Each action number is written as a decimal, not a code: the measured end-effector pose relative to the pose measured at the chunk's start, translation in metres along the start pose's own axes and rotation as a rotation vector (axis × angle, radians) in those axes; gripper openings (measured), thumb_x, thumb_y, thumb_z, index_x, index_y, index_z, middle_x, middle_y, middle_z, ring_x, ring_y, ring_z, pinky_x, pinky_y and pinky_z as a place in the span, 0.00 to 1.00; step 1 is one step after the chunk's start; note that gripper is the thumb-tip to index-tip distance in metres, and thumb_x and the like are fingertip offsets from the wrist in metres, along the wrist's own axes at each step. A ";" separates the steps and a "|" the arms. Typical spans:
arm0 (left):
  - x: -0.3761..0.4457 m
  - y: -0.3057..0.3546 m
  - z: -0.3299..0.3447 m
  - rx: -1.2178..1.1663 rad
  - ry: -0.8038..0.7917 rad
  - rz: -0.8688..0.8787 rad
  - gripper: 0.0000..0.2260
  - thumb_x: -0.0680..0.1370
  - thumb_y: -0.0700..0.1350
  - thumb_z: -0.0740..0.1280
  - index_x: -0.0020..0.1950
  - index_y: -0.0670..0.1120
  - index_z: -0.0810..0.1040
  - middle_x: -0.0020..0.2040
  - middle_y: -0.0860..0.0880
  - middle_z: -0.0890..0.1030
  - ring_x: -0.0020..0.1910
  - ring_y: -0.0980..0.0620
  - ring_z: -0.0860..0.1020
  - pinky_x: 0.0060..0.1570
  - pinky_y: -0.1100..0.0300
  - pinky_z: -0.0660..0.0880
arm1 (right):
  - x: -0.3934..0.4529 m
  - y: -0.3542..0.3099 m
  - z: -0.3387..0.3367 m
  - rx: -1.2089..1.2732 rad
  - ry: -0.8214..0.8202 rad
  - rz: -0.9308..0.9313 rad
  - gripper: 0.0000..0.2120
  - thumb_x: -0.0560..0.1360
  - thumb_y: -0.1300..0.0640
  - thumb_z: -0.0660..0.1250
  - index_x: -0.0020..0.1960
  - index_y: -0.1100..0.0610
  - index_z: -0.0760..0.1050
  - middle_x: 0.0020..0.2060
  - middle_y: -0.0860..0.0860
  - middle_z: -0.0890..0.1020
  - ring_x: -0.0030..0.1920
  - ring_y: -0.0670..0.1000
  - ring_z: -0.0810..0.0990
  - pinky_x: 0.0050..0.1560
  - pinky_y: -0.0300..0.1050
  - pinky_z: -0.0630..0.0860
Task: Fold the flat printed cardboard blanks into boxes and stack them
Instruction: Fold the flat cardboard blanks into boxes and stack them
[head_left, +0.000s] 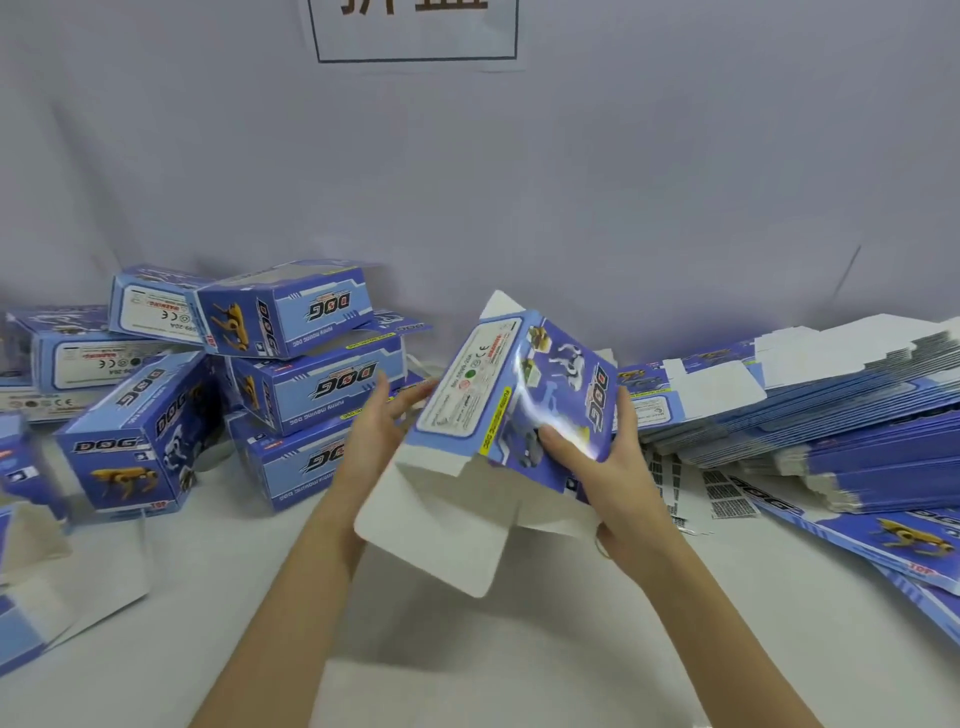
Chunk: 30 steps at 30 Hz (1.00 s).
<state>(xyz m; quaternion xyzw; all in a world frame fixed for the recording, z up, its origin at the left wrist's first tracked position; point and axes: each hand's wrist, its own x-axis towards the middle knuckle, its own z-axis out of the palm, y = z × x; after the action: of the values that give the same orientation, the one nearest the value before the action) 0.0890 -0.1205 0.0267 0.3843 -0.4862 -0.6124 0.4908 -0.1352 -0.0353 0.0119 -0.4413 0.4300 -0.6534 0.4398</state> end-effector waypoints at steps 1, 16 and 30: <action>0.002 -0.001 -0.004 -0.043 -0.001 0.004 0.28 0.86 0.64 0.51 0.69 0.49 0.81 0.61 0.50 0.83 0.54 0.55 0.82 0.52 0.60 0.78 | 0.001 -0.001 -0.005 -0.016 -0.023 0.004 0.49 0.73 0.58 0.79 0.81 0.34 0.54 0.63 0.42 0.85 0.60 0.50 0.87 0.51 0.45 0.85; -0.014 -0.019 0.036 0.081 -0.293 0.114 0.28 0.74 0.54 0.78 0.66 0.76 0.70 0.56 0.58 0.86 0.57 0.44 0.86 0.49 0.52 0.84 | 0.002 -0.007 0.005 0.104 -0.114 -0.058 0.30 0.82 0.52 0.70 0.79 0.36 0.63 0.69 0.49 0.81 0.62 0.59 0.85 0.54 0.57 0.85; -0.014 -0.023 0.039 -0.114 -0.103 0.067 0.29 0.74 0.51 0.74 0.65 0.37 0.66 0.61 0.44 0.84 0.51 0.42 0.87 0.42 0.52 0.84 | -0.004 -0.004 0.004 0.057 -0.080 0.065 0.21 0.75 0.51 0.77 0.64 0.49 0.74 0.63 0.56 0.83 0.51 0.58 0.89 0.39 0.44 0.85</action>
<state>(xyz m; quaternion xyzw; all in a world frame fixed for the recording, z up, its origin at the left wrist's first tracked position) 0.0495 -0.0969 0.0129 0.3070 -0.4876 -0.6415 0.5064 -0.1313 -0.0311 0.0158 -0.4401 0.4077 -0.6325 0.4899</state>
